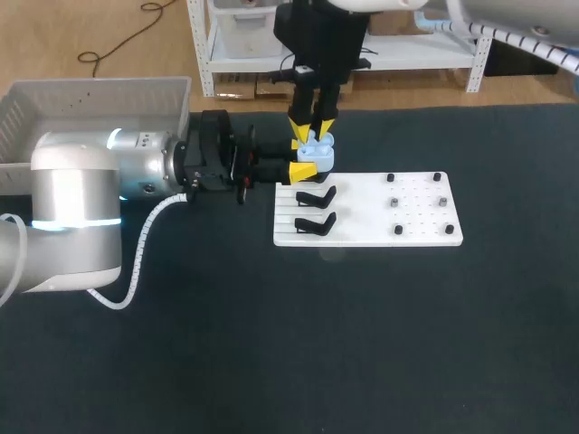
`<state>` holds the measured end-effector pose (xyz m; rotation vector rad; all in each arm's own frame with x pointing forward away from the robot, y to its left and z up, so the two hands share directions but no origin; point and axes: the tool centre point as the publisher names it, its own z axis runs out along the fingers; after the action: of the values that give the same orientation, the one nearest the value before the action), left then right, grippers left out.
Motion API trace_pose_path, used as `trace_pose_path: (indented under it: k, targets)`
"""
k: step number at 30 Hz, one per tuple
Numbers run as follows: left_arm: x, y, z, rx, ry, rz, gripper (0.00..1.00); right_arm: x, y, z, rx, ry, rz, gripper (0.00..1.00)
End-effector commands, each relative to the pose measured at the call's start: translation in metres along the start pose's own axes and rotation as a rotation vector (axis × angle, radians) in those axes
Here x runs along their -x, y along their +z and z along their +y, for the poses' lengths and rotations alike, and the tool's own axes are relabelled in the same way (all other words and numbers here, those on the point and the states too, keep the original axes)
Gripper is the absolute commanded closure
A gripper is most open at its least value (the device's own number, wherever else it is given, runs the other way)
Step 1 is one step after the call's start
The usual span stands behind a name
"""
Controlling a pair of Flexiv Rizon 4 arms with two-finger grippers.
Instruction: Pick up each earbud case from the left stands, insert the matching earbuds, close the lid, and place the case in the box.
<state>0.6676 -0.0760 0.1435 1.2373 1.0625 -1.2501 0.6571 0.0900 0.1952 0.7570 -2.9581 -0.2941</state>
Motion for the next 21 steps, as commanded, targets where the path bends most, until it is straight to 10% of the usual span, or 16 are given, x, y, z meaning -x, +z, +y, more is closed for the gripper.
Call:
trace_pose_path:
  k: [1,21]
  targets:
    - [-0.0009,0.0001,0.0007,0.0,0.001,-0.002,1.0,-0.0005,0.0019,-0.0007,0.002,0.004,0.001,1.0]
    - [-0.0009,0.0001,0.0007,0.0,0.001,-0.002,1.0,-0.0003,0.0067,0.0016,0.0,0.018,0.02,1.0]
